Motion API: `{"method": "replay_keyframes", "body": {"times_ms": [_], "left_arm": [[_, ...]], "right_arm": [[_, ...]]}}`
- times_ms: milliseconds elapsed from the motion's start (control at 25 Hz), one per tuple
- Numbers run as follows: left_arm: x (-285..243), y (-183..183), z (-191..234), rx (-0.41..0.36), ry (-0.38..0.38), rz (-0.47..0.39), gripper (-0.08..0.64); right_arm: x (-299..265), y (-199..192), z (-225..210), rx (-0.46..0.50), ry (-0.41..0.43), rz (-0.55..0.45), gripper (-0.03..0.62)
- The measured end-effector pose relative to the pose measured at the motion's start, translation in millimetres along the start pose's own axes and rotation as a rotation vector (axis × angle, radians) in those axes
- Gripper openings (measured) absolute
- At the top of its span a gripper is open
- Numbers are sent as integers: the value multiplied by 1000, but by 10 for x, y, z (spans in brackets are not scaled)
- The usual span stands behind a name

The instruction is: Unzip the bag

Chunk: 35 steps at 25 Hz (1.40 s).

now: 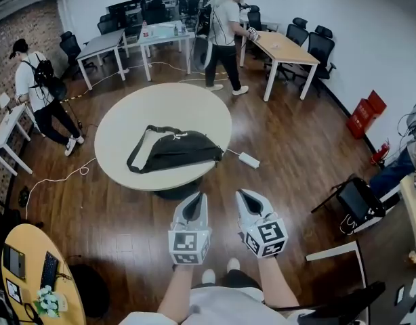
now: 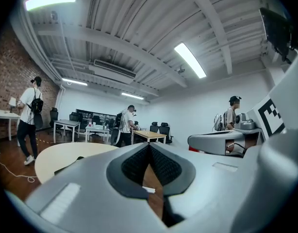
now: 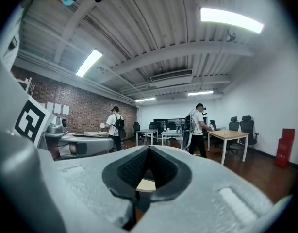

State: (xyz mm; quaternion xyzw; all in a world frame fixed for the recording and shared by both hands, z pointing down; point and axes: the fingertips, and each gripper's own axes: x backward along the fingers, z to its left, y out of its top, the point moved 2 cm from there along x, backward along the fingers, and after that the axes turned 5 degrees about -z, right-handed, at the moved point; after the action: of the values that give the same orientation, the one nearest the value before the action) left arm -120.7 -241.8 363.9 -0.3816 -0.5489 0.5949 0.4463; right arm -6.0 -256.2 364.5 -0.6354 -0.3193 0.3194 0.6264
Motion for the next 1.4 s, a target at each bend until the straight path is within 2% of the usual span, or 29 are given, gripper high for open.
{"method": "replay_keyframes", "body": {"times_ms": [200, 360, 480, 560, 760, 1000, 1280, 1400], "left_arm": [[-607, -223, 172, 9, 6, 46, 17], [-1303, -417, 383, -15, 19, 99, 17], [-1852, -530, 447, -16, 8, 136, 17], [-2152, -643, 518, 0, 19, 165, 17], [-2579, -1051, 736, 21, 75, 256, 17], [-2760, -1664, 1055, 68, 86, 378, 17], [-2889, -2280, 1187, 101, 36, 497, 17], [-2872, -2505, 1213, 118, 23, 543, 17]], "right_arm": [[-457, -221, -493, -46, -16, 23, -11], [-1038, -343, -943, -64, -12, 37, -11], [-1437, -297, -1376, 62, -35, 2, -11], [-1707, -339, -1638, 102, -27, 0, -11], [-2206, -850, -2081, 8, 11, 88, -11], [-2622, -1808, -2068, -39, 78, 272, -11], [-2886, -2679, -1925, -166, 119, 405, -11], [-2992, -2929, -1917, -197, 142, 413, -11]]}}
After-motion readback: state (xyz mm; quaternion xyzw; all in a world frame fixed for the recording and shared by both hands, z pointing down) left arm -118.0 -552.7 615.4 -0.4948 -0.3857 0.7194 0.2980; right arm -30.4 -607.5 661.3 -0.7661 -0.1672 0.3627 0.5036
